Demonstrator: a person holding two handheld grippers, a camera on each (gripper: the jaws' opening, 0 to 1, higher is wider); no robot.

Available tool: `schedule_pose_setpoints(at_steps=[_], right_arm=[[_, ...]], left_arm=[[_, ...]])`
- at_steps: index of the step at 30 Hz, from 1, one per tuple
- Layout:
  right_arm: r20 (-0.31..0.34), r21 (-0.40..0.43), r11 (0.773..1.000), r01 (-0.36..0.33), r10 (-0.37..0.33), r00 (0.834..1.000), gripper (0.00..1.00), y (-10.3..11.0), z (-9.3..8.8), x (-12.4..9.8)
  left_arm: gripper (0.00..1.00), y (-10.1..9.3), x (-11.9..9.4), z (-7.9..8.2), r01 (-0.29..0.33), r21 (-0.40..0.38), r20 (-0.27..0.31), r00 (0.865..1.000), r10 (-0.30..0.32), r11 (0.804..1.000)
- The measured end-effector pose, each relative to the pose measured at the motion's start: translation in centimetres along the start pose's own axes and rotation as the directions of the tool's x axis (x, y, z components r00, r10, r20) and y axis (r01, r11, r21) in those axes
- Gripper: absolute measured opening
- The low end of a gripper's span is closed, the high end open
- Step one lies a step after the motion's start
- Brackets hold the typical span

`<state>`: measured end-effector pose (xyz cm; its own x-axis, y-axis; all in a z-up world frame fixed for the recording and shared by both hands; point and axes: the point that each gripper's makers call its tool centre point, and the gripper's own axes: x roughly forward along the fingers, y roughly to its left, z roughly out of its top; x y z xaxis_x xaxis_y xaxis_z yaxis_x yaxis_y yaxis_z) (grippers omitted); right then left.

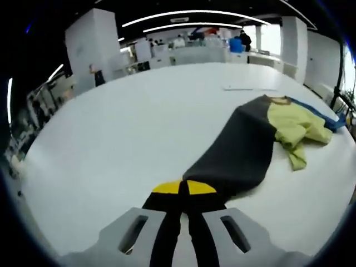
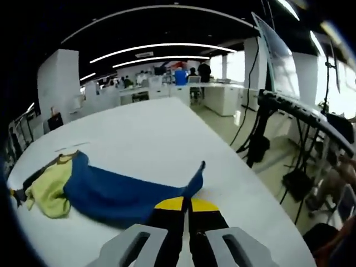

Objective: Fold the garment on the visible template until the final outline fits inside the template.

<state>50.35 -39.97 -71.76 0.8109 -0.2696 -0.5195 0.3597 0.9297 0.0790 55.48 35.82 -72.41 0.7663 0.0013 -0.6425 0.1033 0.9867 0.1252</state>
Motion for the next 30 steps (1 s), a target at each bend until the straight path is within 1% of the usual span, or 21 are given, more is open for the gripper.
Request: schedule_pose_setpoints(at_steps=[2,3,5,7,8,10,14,16,17,18,19,20,22,25,26,27,28,30], right_arm=[[0.008,0.048,0.999,0.02,-0.02,1.0,0.0,-0.5,-0.1,-0.1],[0.009,0.056,0.998,0.021,-0.022,1.0,0.0,-0.5,-0.1,-0.2],[0.006,0.045,0.998,0.035,-0.035,0.999,0.0,-0.5,-0.3,-0.4],[-0.002,0.013,0.998,0.065,-0.065,0.998,0.0,-0.9,-0.6,-0.5],[-0.011,0.002,0.998,0.069,-0.069,0.998,0.0,-0.9,-0.8,-0.5],[-0.019,0.006,0.998,0.067,-0.067,0.998,0.0,-0.7,-1.1,-0.4],[-0.033,0.001,0.996,0.087,-0.086,0.996,0.0,-0.8,-1.5,-0.3],[-0.041,-0.002,0.996,0.087,-0.087,0.995,0.0,-0.9,-1.7,-0.2],[-0.046,-0.003,0.996,0.088,-0.088,0.995,0.0,-1.0,-1.8,-0.2],[-0.052,-0.003,0.996,0.086,-0.086,0.995,0.0,-1.1,-1.9,-0.1],[-0.056,-0.001,0.996,0.084,-0.084,0.995,0.0,-1.2,-2.0,0.0],[-0.063,0.001,0.997,0.083,-0.083,0.995,0.0,-1.2,-2.1,0.0],[-0.069,0.009,0.996,0.084,-0.083,0.994,0.0,-1.3,-2.1,0.0],[-0.065,0.017,0.997,0.081,-0.08,0.995,0.0,-1.6,-1.9,-0.1],[-0.066,0.016,0.997,0.078,-0.077,0.995,0.0,-1.6,-1.9,-0.1],[-0.068,0.017,0.997,0.076,-0.075,0.995,0.0,-1.6,-1.8,-0.2],[-0.069,0.024,0.997,0.075,-0.073,0.995,0.02,-1.7,-1.8,-0.3],[-0.067,0.02,0.997,0.072,-0.07,0.995,0.06,-1.6,-1.6,-0.4]], left_arm=[[0.0,0.6,0.3,-0.3,-0.016,0.002,-0.011,1.0,0.016,1.0],[0.0,1.0,0.4,-0.5,-0.026,0.011,-0.02,0.999,0.026,1.0],[0.0,1.3,0.6,-0.9,-0.03,0.041,-0.038,0.999,0.032,0.999],[0.0,1.4,0.7,-1.0,-0.029,0.05,-0.045,0.999,0.031,0.998],[0.0,1.5,0.8,-1.0,-0.027,0.048,-0.049,0.998,0.029,0.999],[0.0,1.7,1.1,-1.2,-0.026,0.043,-0.059,0.998,0.029,0.999],[0.0,2.4,1.4,-1.6,-0.05,0.092,-0.091,0.994,0.058,0.995],[0.0,2.7,1.6,-1.5,-0.057,0.101,-0.093,0.993,0.066,0.993],[0.0,2.8,1.6,-1.3,-0.062,0.069,-0.085,0.994,0.067,0.996],[0.0,2.8,1.7,-1.3,-0.065,-0.016,-0.086,0.994,0.064,0.998],[0.0,2.9,1.8,-1.0,-0.067,-0.036,-0.076,0.995,0.064,0.997],[0.0,3.2,1.8,-0.7,-0.069,0.002,-0.071,0.995,0.069,0.998],[0.0,3.9,1.7,-0.9,-0.099,0.063,-0.087,0.991,0.105,0.993],[0.0,4.3,1.6,-0.9,-0.111,0.056,-0.083,0.99,0.116,0.992],[0.0,4.9,1.5,-1.1,-0.132,0.043,-0.092,0.987,0.135,0.99],[0.0,5.1,1.4,-1.2,-0.137,0.046,-0.095,0.985,0.141,0.989],[0.01,5.3,1.4,-1.3,-0.143,0.053,-0.1,0.984,0.147,0.988],[0.0,5.9,1.0,-1.5,-0.168,0.092,-0.112,0.978,0.178,0.981]])
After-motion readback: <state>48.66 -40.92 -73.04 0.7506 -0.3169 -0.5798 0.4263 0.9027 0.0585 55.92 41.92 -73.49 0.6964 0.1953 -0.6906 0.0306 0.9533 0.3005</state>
